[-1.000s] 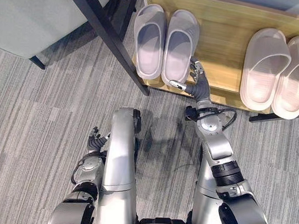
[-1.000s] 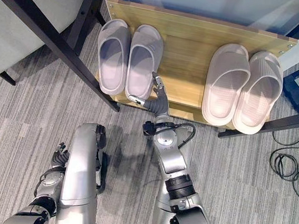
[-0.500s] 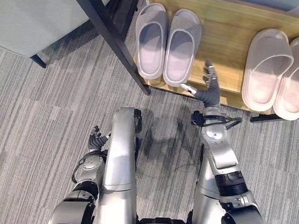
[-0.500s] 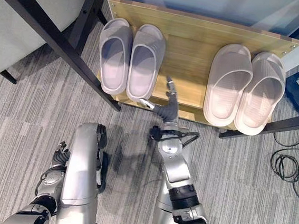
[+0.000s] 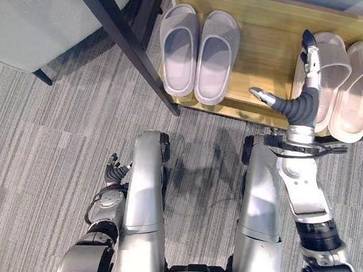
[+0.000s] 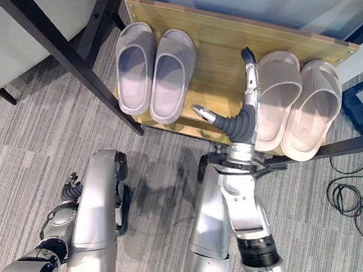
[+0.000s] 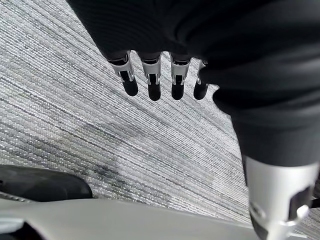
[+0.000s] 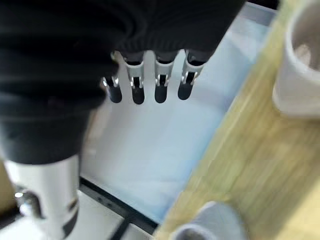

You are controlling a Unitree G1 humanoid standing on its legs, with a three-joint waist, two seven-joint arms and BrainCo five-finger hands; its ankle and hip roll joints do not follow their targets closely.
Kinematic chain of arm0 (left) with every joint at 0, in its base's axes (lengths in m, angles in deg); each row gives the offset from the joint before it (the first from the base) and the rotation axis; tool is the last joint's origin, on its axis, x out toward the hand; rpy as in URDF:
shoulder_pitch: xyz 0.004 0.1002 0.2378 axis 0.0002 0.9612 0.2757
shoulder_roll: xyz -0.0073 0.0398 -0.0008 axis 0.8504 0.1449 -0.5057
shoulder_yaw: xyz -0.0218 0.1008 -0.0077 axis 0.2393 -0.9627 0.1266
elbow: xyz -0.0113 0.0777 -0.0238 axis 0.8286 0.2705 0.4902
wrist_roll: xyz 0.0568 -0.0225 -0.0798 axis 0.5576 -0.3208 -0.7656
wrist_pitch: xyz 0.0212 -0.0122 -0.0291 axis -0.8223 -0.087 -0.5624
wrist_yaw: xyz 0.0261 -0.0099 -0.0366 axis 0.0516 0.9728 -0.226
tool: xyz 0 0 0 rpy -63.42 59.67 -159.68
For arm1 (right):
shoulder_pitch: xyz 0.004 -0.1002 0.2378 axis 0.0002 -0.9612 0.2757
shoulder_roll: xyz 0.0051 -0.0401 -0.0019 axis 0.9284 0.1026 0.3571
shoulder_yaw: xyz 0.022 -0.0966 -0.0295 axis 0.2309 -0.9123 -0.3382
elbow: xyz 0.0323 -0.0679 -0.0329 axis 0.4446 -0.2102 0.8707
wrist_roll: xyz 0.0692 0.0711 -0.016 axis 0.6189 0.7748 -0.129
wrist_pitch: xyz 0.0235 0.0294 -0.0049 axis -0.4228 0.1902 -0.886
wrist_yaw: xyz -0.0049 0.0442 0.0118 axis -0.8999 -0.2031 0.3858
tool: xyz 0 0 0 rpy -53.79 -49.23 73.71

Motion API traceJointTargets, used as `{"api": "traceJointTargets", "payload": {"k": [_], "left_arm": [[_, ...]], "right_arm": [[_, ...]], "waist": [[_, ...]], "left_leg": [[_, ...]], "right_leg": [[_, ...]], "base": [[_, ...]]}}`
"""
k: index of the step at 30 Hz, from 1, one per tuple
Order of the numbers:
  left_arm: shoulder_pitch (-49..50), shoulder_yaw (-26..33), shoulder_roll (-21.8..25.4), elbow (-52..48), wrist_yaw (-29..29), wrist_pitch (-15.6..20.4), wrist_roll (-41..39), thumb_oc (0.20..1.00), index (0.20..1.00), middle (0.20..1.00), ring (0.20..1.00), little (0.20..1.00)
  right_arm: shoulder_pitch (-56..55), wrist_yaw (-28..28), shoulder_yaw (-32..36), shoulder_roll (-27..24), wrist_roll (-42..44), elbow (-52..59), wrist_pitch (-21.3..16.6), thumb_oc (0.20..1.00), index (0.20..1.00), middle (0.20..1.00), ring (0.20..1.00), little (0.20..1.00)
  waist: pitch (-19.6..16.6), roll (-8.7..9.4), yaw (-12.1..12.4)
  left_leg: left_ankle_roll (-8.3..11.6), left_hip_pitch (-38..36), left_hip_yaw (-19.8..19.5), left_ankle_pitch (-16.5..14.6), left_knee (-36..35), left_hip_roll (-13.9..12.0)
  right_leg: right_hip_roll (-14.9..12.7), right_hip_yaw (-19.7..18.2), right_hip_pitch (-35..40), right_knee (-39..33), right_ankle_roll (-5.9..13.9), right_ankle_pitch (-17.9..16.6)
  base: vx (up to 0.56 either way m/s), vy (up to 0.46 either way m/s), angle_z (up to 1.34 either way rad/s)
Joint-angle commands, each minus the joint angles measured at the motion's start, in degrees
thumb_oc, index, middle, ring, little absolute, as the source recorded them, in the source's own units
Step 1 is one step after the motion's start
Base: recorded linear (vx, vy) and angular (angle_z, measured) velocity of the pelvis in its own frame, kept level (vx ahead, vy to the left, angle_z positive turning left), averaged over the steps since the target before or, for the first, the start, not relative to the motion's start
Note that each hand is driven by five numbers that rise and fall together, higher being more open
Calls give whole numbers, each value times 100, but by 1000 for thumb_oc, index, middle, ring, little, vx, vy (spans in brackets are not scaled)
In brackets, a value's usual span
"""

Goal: Arrange the slippers neatly on the shoe rack.

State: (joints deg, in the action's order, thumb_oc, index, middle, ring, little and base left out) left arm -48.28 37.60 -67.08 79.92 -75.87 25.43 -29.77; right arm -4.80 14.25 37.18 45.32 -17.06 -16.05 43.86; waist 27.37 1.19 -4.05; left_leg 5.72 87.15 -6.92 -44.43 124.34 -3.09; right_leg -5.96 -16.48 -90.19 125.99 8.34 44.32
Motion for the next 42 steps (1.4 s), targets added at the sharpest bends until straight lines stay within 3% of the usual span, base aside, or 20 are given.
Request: {"api": "traceJointTargets", "payload": {"k": [1,8,16,18,22,24,26,32,33,36,42], "left_arm": [[88,-214,-511,171,-25,247,155,1000,1000,1000,1000,1000],[110,-216,-462,30,59,158,174,1000,1000,1000,1000,1000],[61,-301,-497,334,36,350,138,1000,1000,1000,1000,1000],[301,-344,-496,240,69,359,57,1000,1000,1000,1000,1000],[559,-353,-564,327,160,214,-24,1000,1000,1000,1000,1000],[771,-348,-567,483,174,124,59,1000,1000,1000,1000,1000],[1076,-442,-474,759,274,50,217,1000,1000,1000,1000,1000],[1611,-440,-311,1772,284,-99,555,1000,1000,1000,1000,1000],[1804,-371,-311,2001,338,-239,608,1000,1000,1000,1000,1000],[2000,-280,-347,2279,342,-439,769,1000,1000,1000,1000,1000],[2200,-407,-499,2306,433,-521,1021,1000,1000,1000,1000,1000]], "right_arm": [[-249,10,430,-389,-141,799,-278,1000,1000,1000,1000,1000],[-900,-206,952,-737,-160,1069,-419,1000,1000,1000,1000,1000],[-1962,-527,239,-1061,-187,432,-886,1000,1000,1000,1000,1000],[-2304,-858,-158,-1173,-266,-516,-1089,1000,1000,1000,1000,1000],[-2543,-1401,-672,-796,-337,-2801,-1301,1000,1000,1000,1000,1000],[-2677,-1612,-480,-339,-184,-3899,-1415,1000,1000,1000,1000,1000],[-2783,-1738,-223,-42,5,-4555,-1516,1000,1000,1000,1000,1000],[-2981,-1474,-66,306,178,-5032,-1582,1000,1000,1000,1000,1000],[-2999,-1452,-136,476,101,-5545,-1535,1000,1000,1000,1000,1000],[-2889,-1476,-149,882,66,-6755,-1437,1000,1000,1000,1000,1000],[-2610,-956,27,1331,483,-8591,-1172,1000,1000,1000,1000,1000]], "waist": [[-209,62,78],[-653,50,-26],[-1728,-78,-183],[-1995,-82,-172],[-2223,-30,-109],[-2327,-14,-128],[-2531,3,-154],[-2830,110,-265],[-2967,131,-273],[-3139,138,-277],[-3482,98,-211]], "left_leg": [[-684,281,96,-201,245,107],[-624,281,47,-144,27,3],[-733,276,74,384,-1652,-191],[-827,-262,142,645,-2568,-260],[-865,-1508,335,1062,-4017,-258],[-853,-2346,380,1344,-4948,-191],[-797,-3176,459,1859,-6109,-118],[-738,-4755,599,2385,-7747,-36],[-726,-5282,637,2578,-8356,16],[-633,-6159,759,2914,-9369,-25],[-429,-7461,915,3476,-10987,-106]], "right_leg": [[34,-167,219,-31,-773,-1021],[-91,-35,266,-285,-763,-983],[-376,516,382,-2171,-745,-1257],[-483,800,925,-3165,-718,-1417],[-513,1118,2174,-4715,-697,-1756],[-465,1183,2953,-5631,-661,-1992],[-376,1261,3760,-6739,-677,-2480],[-213,1375,5266,-8369,-696,-3046],[-143,1362,5734,-8933,-699,-3300],[-128,1319,6472,-9755,-680,-3582],[-86,1293,7526,-11093,-592,-4038]], "base": [[0,0,0],[25,8,-6],[-31,36,-8],[-94,27,3],[-46,-17,-5],[53,-23,-1],[58,-83,-7],[133,-79,-8],[222,-138,-4],[172,-110,-8],[107,-72,-15]]}}
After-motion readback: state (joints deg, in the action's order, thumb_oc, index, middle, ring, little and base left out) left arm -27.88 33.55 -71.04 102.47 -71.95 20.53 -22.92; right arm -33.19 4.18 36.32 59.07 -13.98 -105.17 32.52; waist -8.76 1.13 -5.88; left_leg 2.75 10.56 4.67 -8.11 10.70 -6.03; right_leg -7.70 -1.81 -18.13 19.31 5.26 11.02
